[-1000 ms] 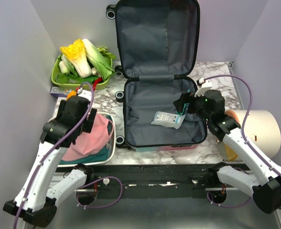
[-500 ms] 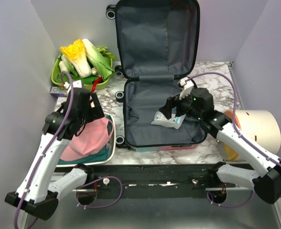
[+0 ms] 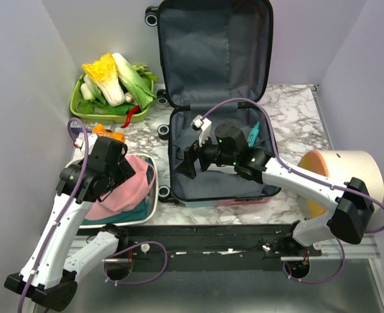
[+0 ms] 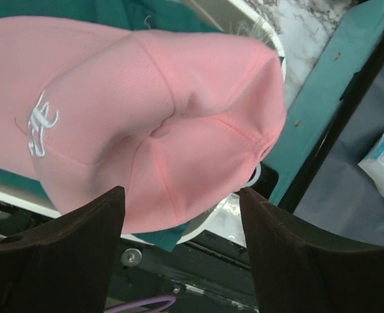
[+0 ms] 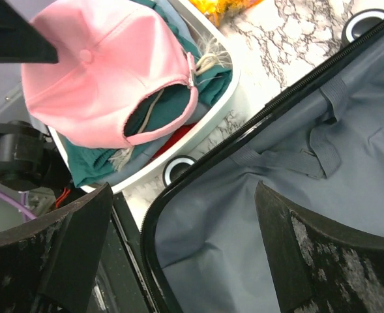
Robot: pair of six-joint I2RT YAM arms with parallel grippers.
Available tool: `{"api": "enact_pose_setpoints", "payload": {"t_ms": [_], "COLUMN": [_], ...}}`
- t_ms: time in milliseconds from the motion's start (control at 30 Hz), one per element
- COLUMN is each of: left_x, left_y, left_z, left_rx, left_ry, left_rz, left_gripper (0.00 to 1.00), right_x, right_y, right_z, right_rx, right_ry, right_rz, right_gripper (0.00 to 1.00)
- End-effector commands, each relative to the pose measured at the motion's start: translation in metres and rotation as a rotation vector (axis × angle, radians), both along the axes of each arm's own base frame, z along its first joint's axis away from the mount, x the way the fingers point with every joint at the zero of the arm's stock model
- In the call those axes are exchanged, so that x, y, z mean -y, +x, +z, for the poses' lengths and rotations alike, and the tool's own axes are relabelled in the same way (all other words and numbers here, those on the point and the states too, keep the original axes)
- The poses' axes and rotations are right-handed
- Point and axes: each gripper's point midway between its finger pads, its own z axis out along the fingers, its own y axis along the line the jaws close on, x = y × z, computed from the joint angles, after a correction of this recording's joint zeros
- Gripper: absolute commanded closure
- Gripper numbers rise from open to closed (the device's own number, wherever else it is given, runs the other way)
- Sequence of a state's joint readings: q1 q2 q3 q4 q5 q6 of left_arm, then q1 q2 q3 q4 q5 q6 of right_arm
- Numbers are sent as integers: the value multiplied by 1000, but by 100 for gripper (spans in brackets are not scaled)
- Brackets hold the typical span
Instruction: Open, take out, and arrange the luggage
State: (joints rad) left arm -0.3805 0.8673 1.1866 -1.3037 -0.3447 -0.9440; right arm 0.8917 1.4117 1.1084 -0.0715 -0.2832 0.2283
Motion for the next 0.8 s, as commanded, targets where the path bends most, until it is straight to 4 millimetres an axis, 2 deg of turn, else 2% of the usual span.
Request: {"api": "enact_pose_setpoints", "payload": {"t_ms": [0,100,200,267,333,367,400,433,533,600,767], "left_x": [-3,-15,-24,-18,-13,-12,-11,-11,-23,-30,-39], "left_y": [-14,-14,-6,11,20,25,27,28,23,18,20], "left_z": [-15,-30,-36,-31,-33,-34,-38,-39,-49,-54,-59], "left_rx": [-40,-94,-85,-14,20,33,24,18,-38,-68,-79], "left_ry": [-22,61,112,80,60,52,55,61,138,169,232], "left_rz": [46,80,132,137,142,150,146,141,189,224,241], "left_gripper": [23,25,29,30,39,39,40,45,50,51,52], "right_x": [-5,-11,-13,-11,-10,-10,-9,-9,-8,-9,-14], "right_y": [11,10,8,9,10,10,9,9,8,7,6], "right_z": [-5,-6,-9,-12,-12,-13,-14,-15,-17,-20,-18], "right_rx": [-5,-25,-35,-32,-29,-31,-34,-34,-36,-44,-49], "right_ry": [-6,1,1,-8,-10,-11,-13,-14,-18,-22,-12], "right_rz": [-45,-25,-18,-28,-33,-36,-34,-32,-32,-26,-8], "right_gripper": [3,3,3,3,3,3,3,3,3,3,4]}}
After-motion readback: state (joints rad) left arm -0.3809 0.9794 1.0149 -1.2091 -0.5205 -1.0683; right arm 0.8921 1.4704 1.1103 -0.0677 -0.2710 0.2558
